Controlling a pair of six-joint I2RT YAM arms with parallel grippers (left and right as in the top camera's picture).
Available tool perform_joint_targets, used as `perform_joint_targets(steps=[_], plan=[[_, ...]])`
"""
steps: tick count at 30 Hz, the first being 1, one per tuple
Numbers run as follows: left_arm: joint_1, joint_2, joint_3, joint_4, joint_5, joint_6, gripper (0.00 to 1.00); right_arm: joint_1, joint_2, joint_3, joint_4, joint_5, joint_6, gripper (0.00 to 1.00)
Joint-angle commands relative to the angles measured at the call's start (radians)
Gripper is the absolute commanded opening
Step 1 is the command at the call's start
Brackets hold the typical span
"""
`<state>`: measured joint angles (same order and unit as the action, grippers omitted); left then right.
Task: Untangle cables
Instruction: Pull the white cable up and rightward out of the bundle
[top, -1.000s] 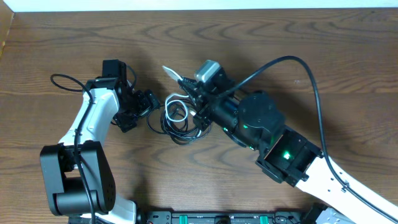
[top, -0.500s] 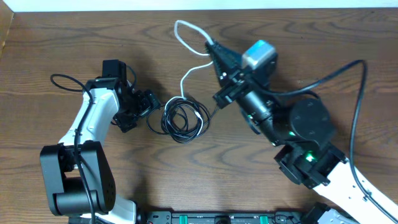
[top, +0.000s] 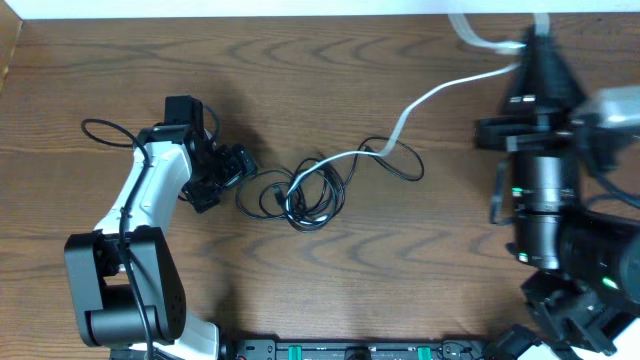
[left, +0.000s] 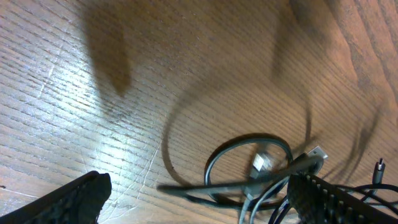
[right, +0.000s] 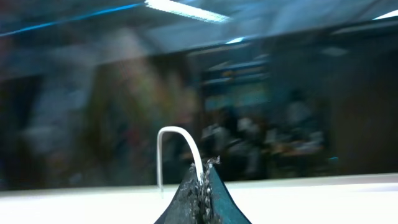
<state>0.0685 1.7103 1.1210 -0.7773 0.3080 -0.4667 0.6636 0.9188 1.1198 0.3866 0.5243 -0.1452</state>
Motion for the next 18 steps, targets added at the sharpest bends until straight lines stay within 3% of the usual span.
perform_joint_targets(steps=[1, 8, 18], plan=[[0.002, 0.011, -0.007, -0.002, -0.014, 0.014, 0.96, -0.057, -0.037, 0.011, 0.021, 0.15, -0.088, 0.01], [0.002, 0.011, -0.006, -0.002, -0.014, 0.013, 0.96, -0.182, -0.051, 0.011, 0.024, 0.254, -0.1, 0.01], [0.002, 0.011, -0.007, -0.002, -0.014, 0.014, 0.95, -0.397, 0.035, 0.011, 0.021, 0.563, -0.098, 0.01]])
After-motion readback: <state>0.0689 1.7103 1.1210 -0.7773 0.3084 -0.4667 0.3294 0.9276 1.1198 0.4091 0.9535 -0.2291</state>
